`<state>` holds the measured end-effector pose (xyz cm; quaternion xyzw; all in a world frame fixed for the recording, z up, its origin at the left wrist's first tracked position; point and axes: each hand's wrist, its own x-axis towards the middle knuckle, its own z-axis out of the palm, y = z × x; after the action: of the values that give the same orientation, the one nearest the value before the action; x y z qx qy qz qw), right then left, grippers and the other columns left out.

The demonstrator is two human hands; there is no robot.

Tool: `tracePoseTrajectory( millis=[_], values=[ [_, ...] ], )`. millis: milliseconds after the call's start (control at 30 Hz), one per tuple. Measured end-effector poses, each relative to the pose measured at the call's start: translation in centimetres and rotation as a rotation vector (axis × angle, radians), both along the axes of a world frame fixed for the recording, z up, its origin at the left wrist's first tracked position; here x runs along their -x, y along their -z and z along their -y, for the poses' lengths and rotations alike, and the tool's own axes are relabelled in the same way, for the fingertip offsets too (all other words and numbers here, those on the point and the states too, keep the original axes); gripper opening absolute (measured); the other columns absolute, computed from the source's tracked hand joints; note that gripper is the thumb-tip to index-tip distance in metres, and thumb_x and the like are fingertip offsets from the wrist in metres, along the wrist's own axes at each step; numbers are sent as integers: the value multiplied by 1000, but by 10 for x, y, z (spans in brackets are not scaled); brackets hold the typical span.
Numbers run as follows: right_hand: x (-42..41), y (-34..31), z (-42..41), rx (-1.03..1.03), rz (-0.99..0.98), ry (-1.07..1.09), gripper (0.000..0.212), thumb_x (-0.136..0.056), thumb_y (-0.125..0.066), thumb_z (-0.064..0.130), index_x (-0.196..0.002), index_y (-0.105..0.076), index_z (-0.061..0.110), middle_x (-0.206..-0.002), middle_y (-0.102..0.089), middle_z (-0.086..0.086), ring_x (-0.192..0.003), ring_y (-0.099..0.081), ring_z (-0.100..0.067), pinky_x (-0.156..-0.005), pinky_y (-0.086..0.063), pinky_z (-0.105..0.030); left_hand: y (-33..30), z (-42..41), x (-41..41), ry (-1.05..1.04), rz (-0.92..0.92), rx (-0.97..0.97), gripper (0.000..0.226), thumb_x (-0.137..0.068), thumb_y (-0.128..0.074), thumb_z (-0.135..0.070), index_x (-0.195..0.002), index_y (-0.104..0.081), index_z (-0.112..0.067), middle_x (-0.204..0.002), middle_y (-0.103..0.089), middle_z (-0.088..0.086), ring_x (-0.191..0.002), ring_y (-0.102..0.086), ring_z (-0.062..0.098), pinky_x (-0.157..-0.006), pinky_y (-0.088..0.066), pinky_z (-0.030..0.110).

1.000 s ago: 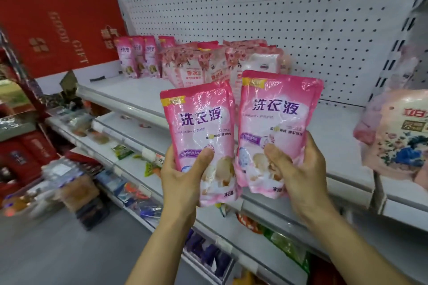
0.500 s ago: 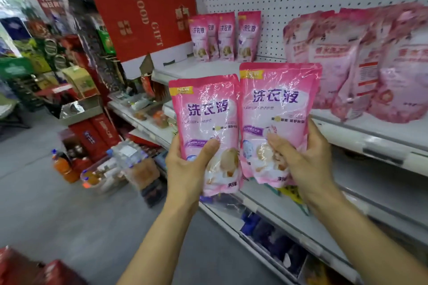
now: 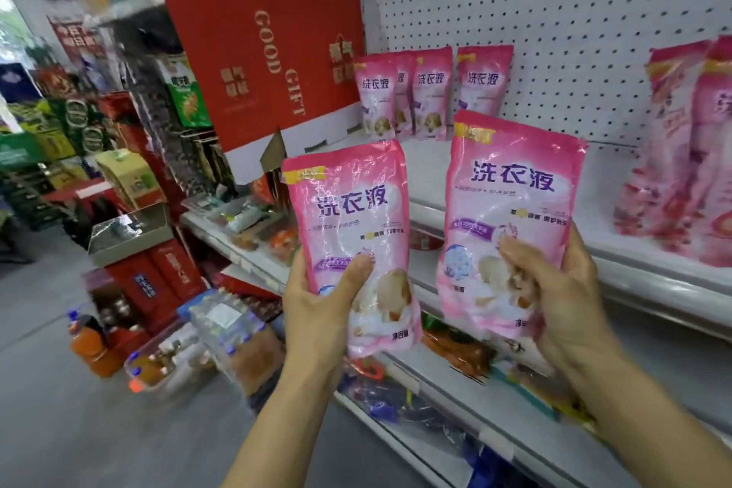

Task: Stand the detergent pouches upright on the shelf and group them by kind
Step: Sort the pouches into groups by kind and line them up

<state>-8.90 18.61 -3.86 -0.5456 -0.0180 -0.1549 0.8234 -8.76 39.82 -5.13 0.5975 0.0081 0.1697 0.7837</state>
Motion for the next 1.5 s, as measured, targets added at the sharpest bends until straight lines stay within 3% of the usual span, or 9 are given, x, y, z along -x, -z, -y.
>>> tracePoseTrajectory(
  millis=[67, 267, 433, 600, 767, 967, 1300, 1433, 1500],
  values=[
    [-35, -2, -3, -27, 0, -6, 43, -67, -73, 12, -105, -62, 29, -90, -76, 1, -75, -71, -28, -62, -60, -45, -6, -5, -38, 8, 12, 14, 46, -80, -76, -8, -121, -61, -21, -102, -77, 4, -87, -76, 25, -68, -61, 33],
    [-138, -31, -13, 23, 49, -5, 86, -44, -93, 39, -120, -60, 18, -105, -75, -7, -87, -74, -28, -66, -59, -44, -33, -17, -158, 79, 57, 20, 46, -75, -77, -16, -117, -62, -25, -103, -77, 4, -88, -76, 23, -66, -60, 31],
    [-219, -51, -13, 112, 11, 75, 50, -58, -78, 14, -107, -66, 14, -94, -77, -4, -79, -75, -23, -59, -58, -33, -40, -25, -238, 102, 73, -12, 46, -72, -77, -26, -115, -62, -27, -100, -77, -3, -91, -75, 20, -73, -60, 34],
    [-304, -44, -16, 156, -74, 168, 45, -66, -81, 0, -109, -67, 6, -99, -76, -9, -88, -74, -28, -76, -59, -43, -42, -33, -309, 144, 48, 14, 62, -66, -79, -30, -123, -58, -21, -106, -76, 2, -94, -74, 23, -81, -60, 42],
    [-381, -41, -32, 177, -90, 359, 39, -69, -82, 1, -98, -62, 17, -91, -72, 6, -78, -71, -10, -65, -57, -27, -44, -47, -372, 230, 40, -4, 56, -67, -78, -30, -120, -61, -25, -105, -76, 3, -94, -74, 26, -84, -59, 49],
    [-458, -34, -49, 260, -118, 496, 40, -70, -84, 8, -102, -63, 18, -93, -71, 3, -79, -69, -9, -67, -58, -27, -49, -60, -434, 350, 30, 37, 51, -69, -76, -22, -116, -61, -30, -105, -77, 4, -89, -75, 27, -72, -61, 43],
    [-471, -29, -54, 477, -117, 429, 63, -70, -85, 15, -125, -54, 17, -109, -70, 5, -89, -68, -1, -66, -57, -14, -52, -57, -474, 447, 17, 46, 52, -68, -78, -22, -115, -62, -32, -103, -77, 1, -89, -76, 27, -74, -61, 45],
    [-436, -51, -59, 541, 46, 720, 63, -69, -85, 30, -119, -49, 19, -105, -62, 4, -90, -61, -2, -80, -51, -13, -54, -47, -469, 489, 12, 36, 56, -66, -79, -23, -118, -60, -33, -104, -77, 1, -88, -76, 25, -70, -62, 41],
    [-410, -65, -65, 523, 79, 643, 65, -62, -87, 40, -114, -53, 20, -102, -64, 2, -89, -61, -5, -80, -50, -15, -55, -36, -462, 521, 41, 38, 58, -63, -80, -23, -116, -60, -34, -105, -76, 3, -90, -75, 29, -73, -62, 45]
  ],
)
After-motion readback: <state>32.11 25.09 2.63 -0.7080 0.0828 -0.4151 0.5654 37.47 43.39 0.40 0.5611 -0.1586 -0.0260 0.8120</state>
